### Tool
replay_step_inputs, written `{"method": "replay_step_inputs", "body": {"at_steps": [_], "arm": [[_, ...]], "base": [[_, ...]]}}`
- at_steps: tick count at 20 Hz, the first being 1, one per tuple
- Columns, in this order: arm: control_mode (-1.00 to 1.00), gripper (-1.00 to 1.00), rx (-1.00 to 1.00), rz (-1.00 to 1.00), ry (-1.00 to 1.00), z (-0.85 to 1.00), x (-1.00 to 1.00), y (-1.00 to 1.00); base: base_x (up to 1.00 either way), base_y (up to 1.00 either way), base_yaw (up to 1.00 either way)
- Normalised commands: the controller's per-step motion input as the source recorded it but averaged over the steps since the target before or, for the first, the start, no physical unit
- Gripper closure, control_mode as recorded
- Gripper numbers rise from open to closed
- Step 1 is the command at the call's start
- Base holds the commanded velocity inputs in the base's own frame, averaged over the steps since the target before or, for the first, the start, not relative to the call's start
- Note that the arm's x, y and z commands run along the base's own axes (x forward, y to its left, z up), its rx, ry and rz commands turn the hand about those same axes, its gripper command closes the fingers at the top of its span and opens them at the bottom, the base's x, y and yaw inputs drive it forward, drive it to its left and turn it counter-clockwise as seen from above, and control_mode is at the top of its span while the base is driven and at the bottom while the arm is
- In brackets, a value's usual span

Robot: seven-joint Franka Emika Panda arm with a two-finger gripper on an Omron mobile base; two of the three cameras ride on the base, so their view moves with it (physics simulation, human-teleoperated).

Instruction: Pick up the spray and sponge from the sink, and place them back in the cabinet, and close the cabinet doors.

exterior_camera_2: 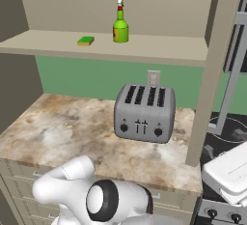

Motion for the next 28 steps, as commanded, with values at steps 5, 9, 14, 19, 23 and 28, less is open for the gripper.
{"method": "replay_step_inputs", "body": {"at_steps": [5, 9, 14, 19, 23, 28], "arm": [[-1.0, -1.0, 0.0, 0.0, 0.0, 0.01, 0.2, 0.03], [-1.0, -1.0, 0.0, 0.02, 0.0, 0.0, 0.11, 0.15], [-1.0, -1.0, 0.0, 0.05, 0.0, 0.03, 0.0, 0.32], [-1.0, -1.0, 0.0, 0.04, 0.0, 0.03, 0.0, 0.32], [-1.0, -1.0, 0.0, 0.03, 0.0, 0.04, 0.0, 0.32], [-1.0, -1.0, 0.0, 0.01, 0.0, 0.03, 0.08, 0.34]], "base": [[0.0, 0.0, 0.0], [0.0, 0.0, 0.0], [0.0, 0.0, 0.0], [0.0, 0.0, 0.0], [0.0, 0.0, 0.0], [0.0, 0.0, 0.0]]}}
